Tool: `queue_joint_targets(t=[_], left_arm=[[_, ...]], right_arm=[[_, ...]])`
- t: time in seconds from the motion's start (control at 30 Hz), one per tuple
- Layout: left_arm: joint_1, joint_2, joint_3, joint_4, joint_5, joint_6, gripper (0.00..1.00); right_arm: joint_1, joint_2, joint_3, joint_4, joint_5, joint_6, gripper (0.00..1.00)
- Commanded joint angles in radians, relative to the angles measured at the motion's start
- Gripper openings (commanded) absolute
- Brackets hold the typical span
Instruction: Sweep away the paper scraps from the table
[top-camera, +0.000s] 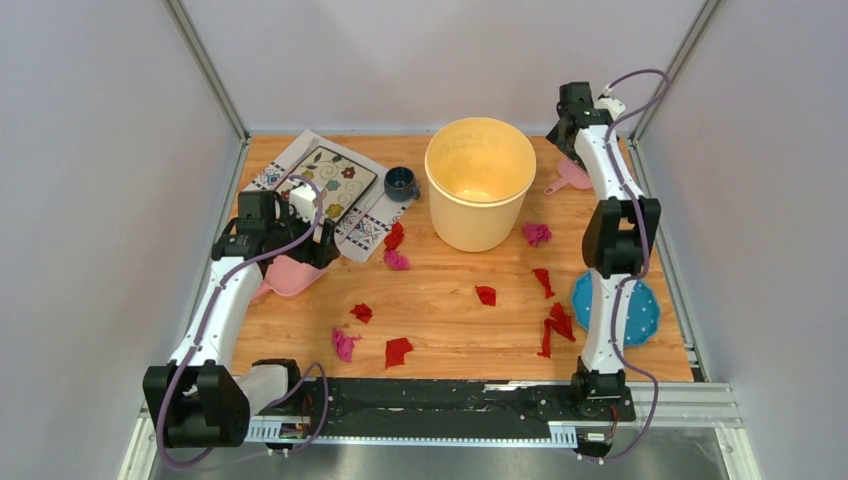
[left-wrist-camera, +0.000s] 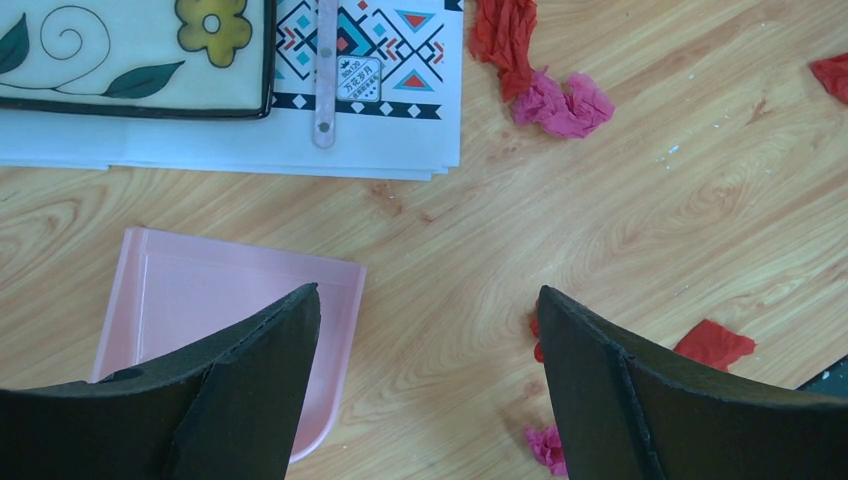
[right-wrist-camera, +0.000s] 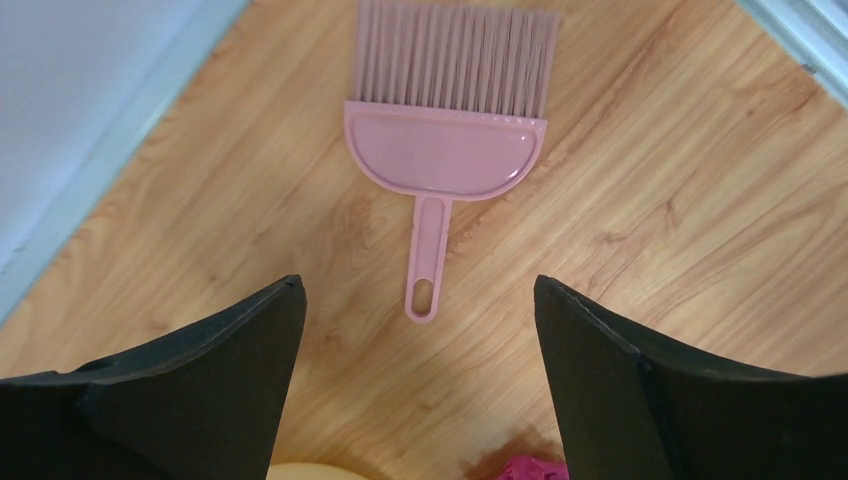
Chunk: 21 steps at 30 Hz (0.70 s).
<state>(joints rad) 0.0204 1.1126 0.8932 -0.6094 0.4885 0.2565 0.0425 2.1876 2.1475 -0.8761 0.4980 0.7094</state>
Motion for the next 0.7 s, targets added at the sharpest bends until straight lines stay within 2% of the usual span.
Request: queue_joint_targets(t=[0.0, 0.13, 0.3, 0.47, 0.67], left_arm=[[0.004, -0.011, -0.003, 0.013, 0.005, 0.021, 0.86], [0.004, -0.01, -0.007, 0.004, -0.005, 0.033, 0.86], [0.004, 0.009, -0.008, 0.019, -0.004, 0.021, 0.85], [0.004, 0.015, -0.011, 0.031, 0.004, 0.013, 0.85], [0.006, 0.009, -0.017, 0.023, -0.01, 0.024, 0.85]], right_arm=[[0.0, 0.116, 0.178, -0.153, 0.025, 0.049, 0.87], [0.0, 0.181, 0.145, -0.118, 0.031, -0.024, 0.88], [0.002, 0.189, 0.074, -0.06, -0.045, -0.079, 0.88], [-0.001, 0.236, 0.093, -0.041, -0.136, -0.062, 0.88], [-0.029, 0.31, 0.132, -0.047, -0.214, 0.013, 0.8]])
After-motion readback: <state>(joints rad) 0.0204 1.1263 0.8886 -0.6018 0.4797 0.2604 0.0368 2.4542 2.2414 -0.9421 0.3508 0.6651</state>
